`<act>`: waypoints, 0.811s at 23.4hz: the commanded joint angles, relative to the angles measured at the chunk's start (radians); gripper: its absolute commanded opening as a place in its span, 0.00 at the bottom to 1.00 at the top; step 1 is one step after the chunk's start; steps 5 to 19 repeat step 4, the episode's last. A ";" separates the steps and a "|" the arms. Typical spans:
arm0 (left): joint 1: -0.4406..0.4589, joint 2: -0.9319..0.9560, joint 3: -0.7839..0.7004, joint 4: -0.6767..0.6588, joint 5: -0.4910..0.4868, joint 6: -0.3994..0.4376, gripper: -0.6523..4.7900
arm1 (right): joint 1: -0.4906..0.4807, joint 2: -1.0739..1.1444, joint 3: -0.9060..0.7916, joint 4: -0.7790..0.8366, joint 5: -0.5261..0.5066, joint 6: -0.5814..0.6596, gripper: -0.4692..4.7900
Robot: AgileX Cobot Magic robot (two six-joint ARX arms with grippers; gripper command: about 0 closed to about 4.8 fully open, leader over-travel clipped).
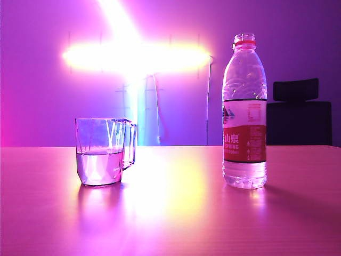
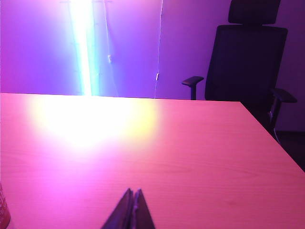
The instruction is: Pick up the mineral water bottle on the table and pour water into the mug until it's half full.
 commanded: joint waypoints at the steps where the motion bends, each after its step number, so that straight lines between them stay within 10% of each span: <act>1: 0.000 0.002 0.004 0.011 0.003 -0.003 0.12 | 0.000 -0.002 -0.004 0.017 0.004 0.004 0.07; 19: 0.000 0.002 0.004 0.011 0.003 -0.003 0.12 | 0.000 -0.001 -0.004 0.017 0.004 0.004 0.07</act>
